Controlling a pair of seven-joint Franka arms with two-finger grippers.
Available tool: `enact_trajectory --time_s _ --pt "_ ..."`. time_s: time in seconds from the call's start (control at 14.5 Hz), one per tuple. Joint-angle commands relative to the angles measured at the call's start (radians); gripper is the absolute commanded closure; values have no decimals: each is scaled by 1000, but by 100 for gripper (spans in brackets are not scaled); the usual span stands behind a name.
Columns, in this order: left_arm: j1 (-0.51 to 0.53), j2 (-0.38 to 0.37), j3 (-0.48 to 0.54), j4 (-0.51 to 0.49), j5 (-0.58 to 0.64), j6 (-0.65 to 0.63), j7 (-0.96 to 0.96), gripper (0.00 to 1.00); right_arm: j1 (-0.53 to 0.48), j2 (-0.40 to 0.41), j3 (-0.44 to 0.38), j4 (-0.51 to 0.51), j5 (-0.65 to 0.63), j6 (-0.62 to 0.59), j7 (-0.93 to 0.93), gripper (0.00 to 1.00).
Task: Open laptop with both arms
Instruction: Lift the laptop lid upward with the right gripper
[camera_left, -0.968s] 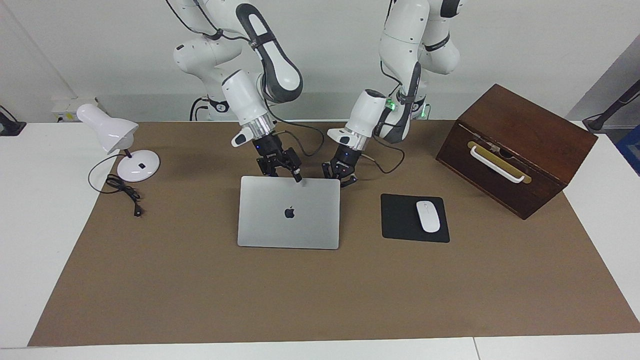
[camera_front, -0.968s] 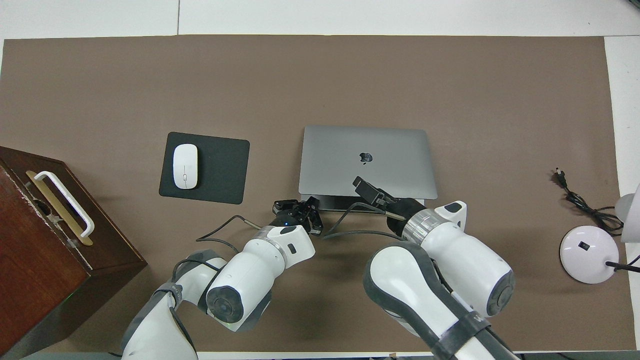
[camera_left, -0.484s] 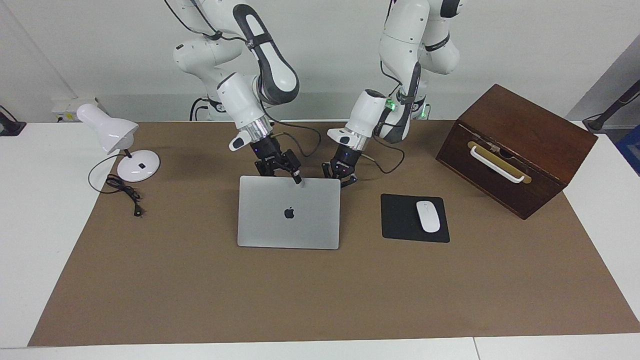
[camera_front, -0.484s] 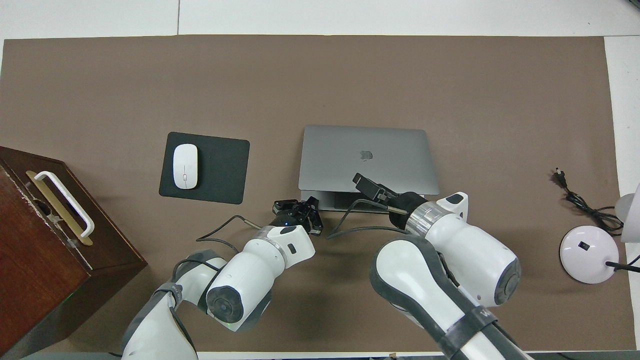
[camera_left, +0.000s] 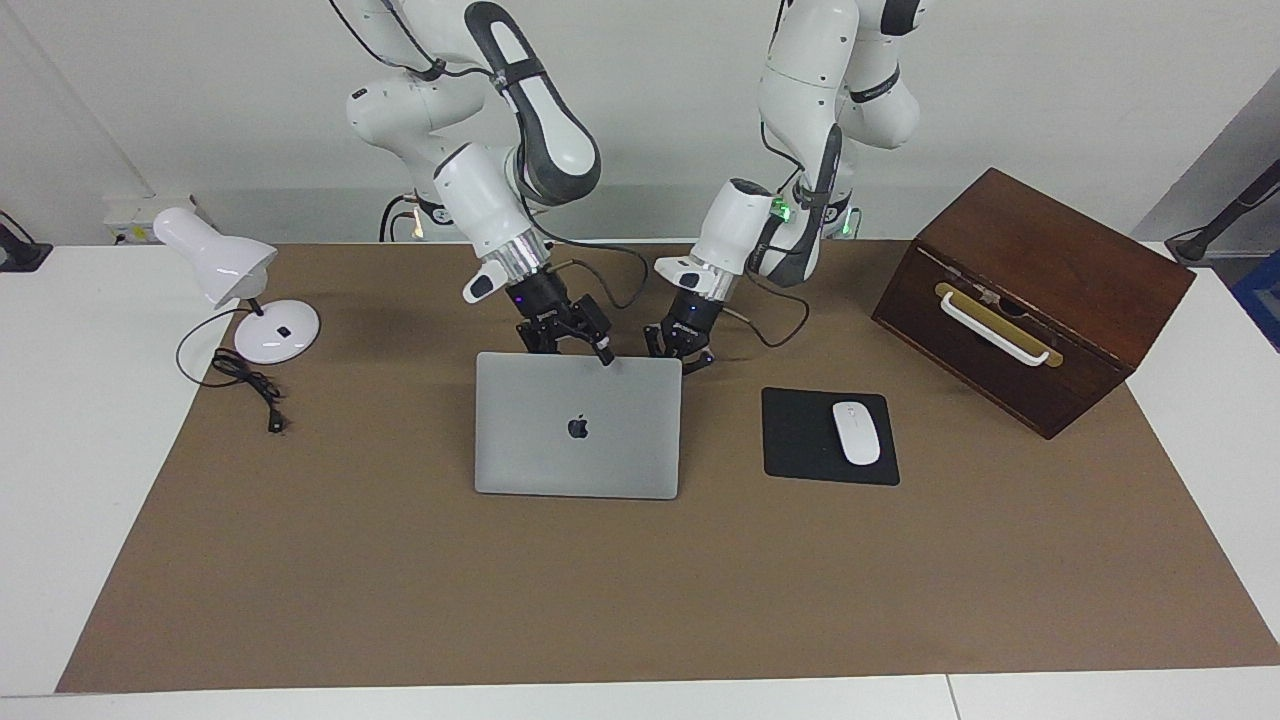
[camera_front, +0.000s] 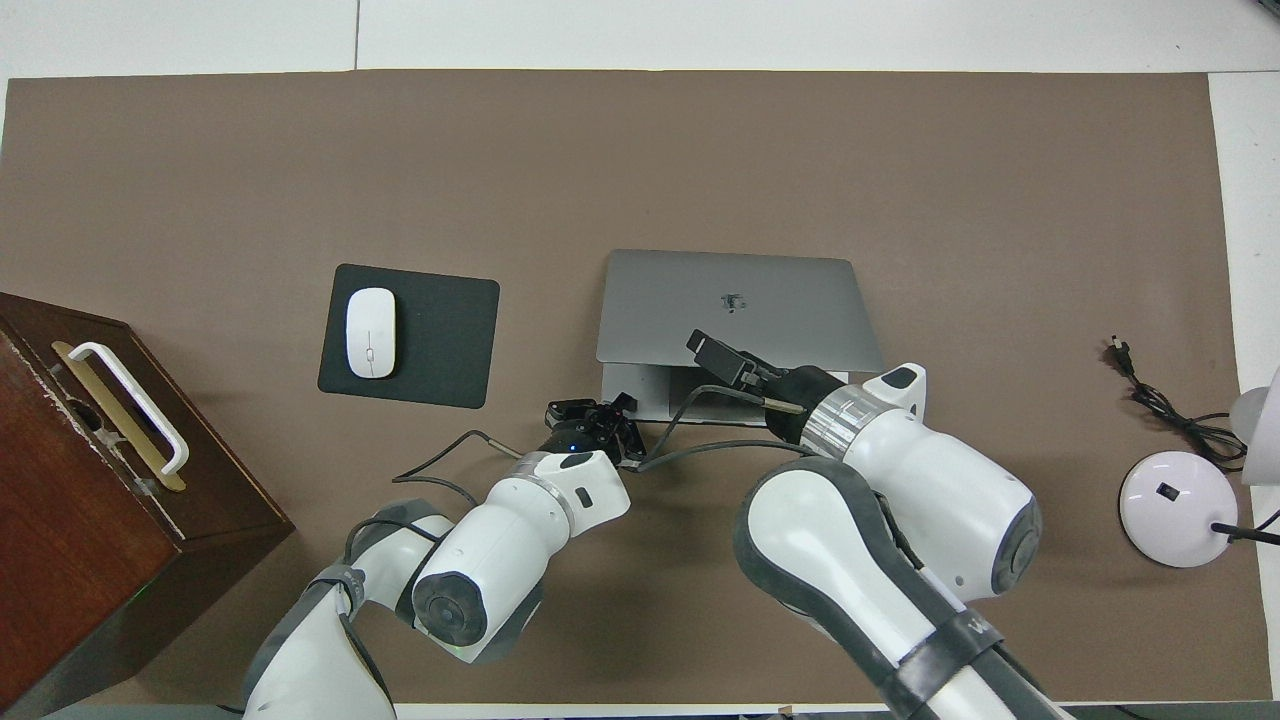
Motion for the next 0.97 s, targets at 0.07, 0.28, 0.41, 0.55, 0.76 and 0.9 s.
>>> enact_trajectory --time_s 0.07,0.28,0.41,0.55,0.76,0.9 --pt "26 74 0 18 17 8 18 100 -19 40 -4 64 -63 -32 -17 0" --pt "26 74 0 16 17 8 18 100 -52 43 -7 64 -149 -75 -17 0" --pt "26 74 0 16 17 8 20 100 -84 43 -7 77 -217 -124 -8 0" --pt "26 76 0 16 17 8 20 100 -105 46 -7 93 -280 -164 24 0" --pt "26 76 0 16 17 8 20 100 -139 49 -7 122 -448 -230 149 0" --pt "26 76 0 16 17 8 20 100 -154 53 -7 140 -551 -265 237 0"
